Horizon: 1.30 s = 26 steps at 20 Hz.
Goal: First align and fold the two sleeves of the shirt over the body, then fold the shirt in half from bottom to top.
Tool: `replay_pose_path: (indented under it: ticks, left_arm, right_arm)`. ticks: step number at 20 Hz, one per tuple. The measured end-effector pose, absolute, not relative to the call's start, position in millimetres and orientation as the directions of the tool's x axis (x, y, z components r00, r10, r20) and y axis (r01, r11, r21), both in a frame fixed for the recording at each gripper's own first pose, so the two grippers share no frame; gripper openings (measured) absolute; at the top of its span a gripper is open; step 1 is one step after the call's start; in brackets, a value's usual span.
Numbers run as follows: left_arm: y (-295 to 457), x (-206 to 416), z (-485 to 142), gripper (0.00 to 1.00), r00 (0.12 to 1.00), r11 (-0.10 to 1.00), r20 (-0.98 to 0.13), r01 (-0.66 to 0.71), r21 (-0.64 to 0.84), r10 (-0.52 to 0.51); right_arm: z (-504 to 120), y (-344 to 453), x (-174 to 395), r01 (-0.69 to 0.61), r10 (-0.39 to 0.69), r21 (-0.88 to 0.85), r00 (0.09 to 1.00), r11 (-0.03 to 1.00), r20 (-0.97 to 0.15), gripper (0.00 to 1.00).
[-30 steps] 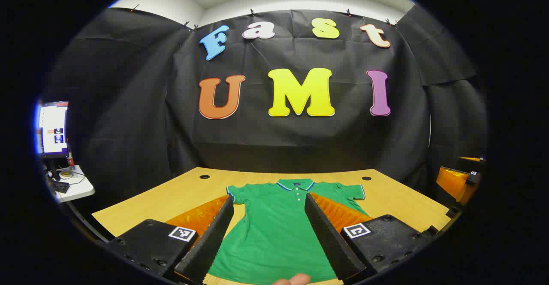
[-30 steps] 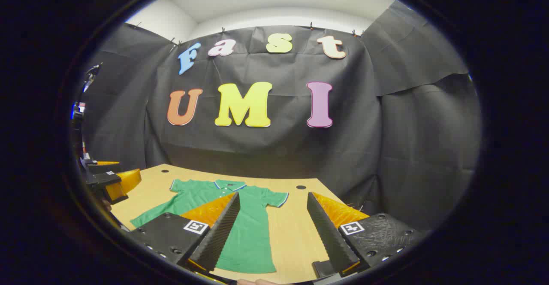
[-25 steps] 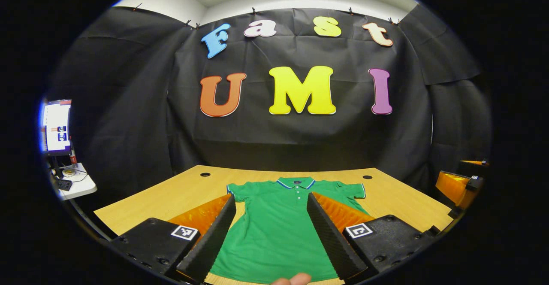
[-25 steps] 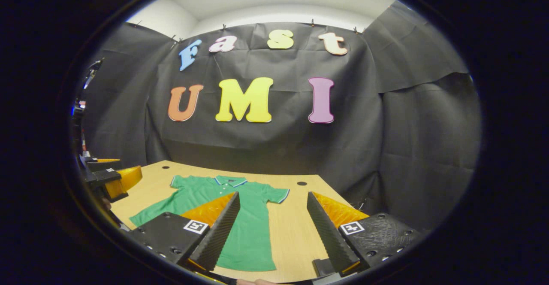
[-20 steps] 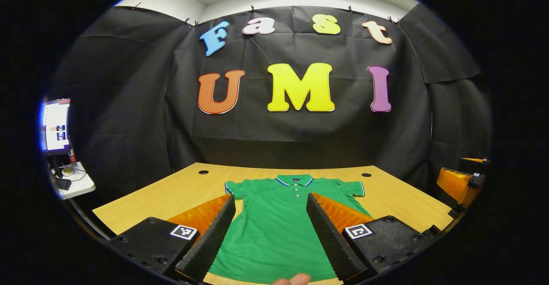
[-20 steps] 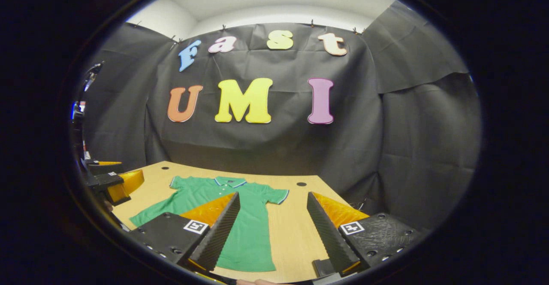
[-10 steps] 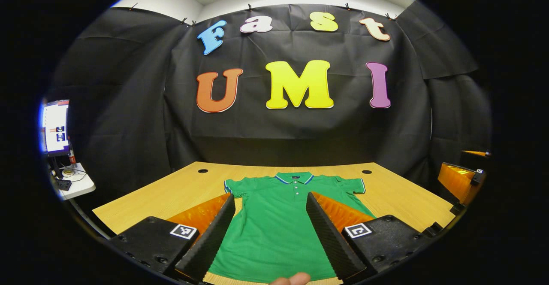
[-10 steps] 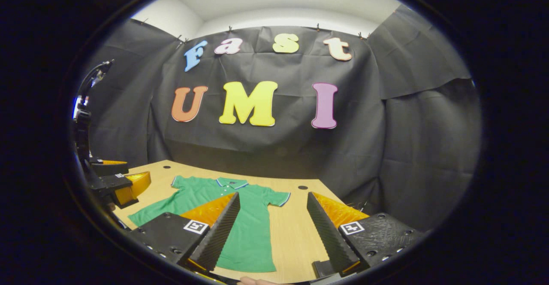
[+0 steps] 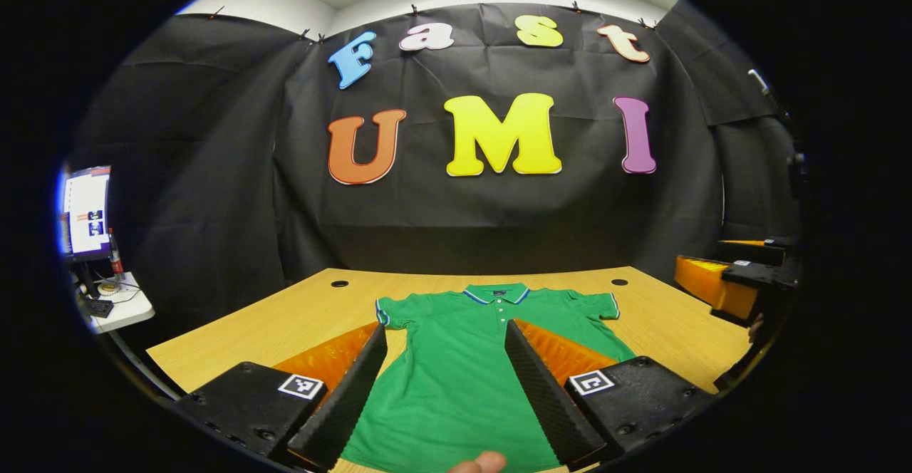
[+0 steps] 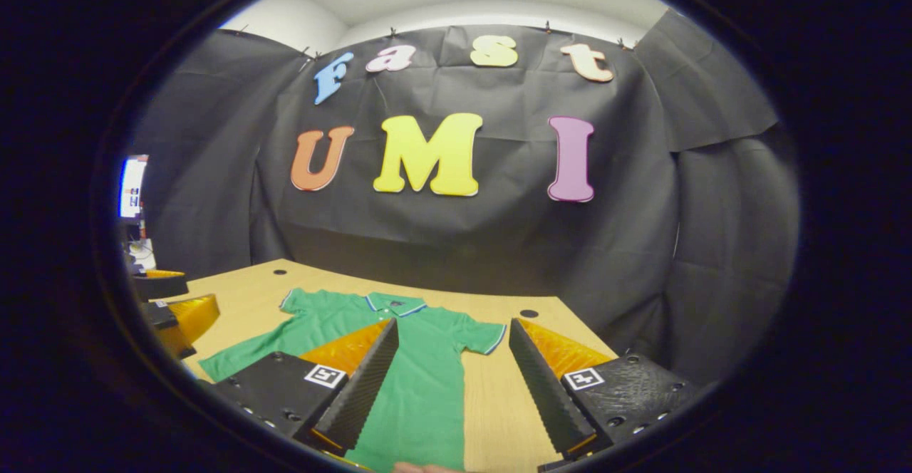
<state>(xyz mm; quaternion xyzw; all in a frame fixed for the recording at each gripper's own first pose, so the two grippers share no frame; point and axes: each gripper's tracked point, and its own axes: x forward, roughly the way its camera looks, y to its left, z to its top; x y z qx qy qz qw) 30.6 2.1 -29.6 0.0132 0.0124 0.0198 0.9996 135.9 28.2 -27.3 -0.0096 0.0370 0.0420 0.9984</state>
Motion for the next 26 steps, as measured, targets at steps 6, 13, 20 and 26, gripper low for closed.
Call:
replay_pose_path:
  ticks: [6, 13, 20, 26]
  left_arm:
    - [14.7, 48.4, -40.2, 1.00, 0.997, 0.997, -0.024, -0.070, 0.025, 0.071]
    - [19.9, 65.7, -61.9, 1.00, 0.995, 0.997, -0.074, -0.070, 0.046, 0.073]
    - [26.6, 77.6, -88.2, 1.00, 0.983, 0.996, -0.156, -0.089, 0.028, 0.092]
    - [21.4, 80.8, -96.2, 1.00, 0.981, 0.996, -0.175, -0.082, 0.022, 0.085]
  right_arm:
    - [-91.6, -10.4, 277.1, 0.041, -0.047, -0.028, 0.963, 0.999, -0.267, 0.95]
    - [-156.1, -21.9, 382.6, 0.120, -0.124, -0.038, 0.885, 0.992, -0.449, 0.96]
    - [-199.3, -33.6, 389.4, 0.172, -0.182, -0.071, 0.816, 0.983, -0.549, 0.88]
    - [-203.6, -14.7, 404.5, 0.155, -0.087, 0.074, 0.821, 0.985, -0.564, 0.55]
